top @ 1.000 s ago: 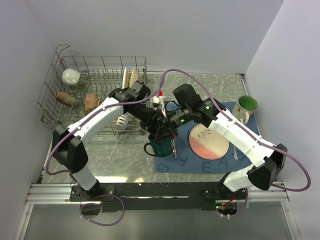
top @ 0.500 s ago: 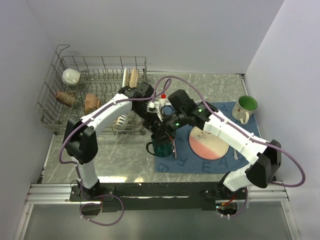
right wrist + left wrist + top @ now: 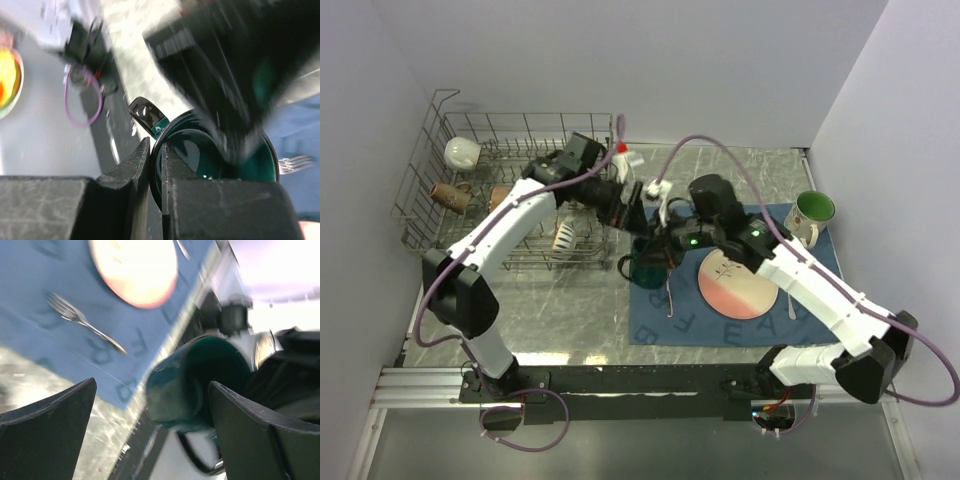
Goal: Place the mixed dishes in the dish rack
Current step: Pass the cup from the left arm to the right, then pass the cup from the right arm to the left
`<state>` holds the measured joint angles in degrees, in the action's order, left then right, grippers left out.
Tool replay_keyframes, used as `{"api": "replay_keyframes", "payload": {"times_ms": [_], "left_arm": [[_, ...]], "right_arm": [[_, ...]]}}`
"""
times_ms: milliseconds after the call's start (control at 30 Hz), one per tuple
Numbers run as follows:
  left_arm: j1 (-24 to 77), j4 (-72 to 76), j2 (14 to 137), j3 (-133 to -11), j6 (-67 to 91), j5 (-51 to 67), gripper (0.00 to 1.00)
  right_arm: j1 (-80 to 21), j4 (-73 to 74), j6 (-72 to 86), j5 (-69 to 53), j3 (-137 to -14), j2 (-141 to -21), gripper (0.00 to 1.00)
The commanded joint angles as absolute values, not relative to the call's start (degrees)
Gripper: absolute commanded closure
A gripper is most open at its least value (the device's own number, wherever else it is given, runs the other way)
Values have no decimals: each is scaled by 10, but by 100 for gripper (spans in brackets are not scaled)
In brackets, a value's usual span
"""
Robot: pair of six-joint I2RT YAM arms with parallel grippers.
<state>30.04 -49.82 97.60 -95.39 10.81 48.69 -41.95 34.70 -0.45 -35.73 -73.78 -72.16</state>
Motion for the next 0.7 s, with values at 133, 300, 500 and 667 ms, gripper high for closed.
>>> {"api": "replay_keyframes", "payload": {"times_ms": [133, 300, 500, 667], "left_arm": [[222, -373, 855, -968, 212, 287, 0], [218, -232, 759, -864, 238, 253, 1], [215, -116, 684, -780, 276, 242, 1], [215, -64, 649, -737, 294, 225, 1]], "right_arm": [[-323, 213, 120, -365, -780, -672, 100], [-292, 253, 191, -419, -874, -743, 100], [-269, 185, 325, -512, -914, -794, 100], [-254, -20, 487, -580, -879, -822, 100]]}}
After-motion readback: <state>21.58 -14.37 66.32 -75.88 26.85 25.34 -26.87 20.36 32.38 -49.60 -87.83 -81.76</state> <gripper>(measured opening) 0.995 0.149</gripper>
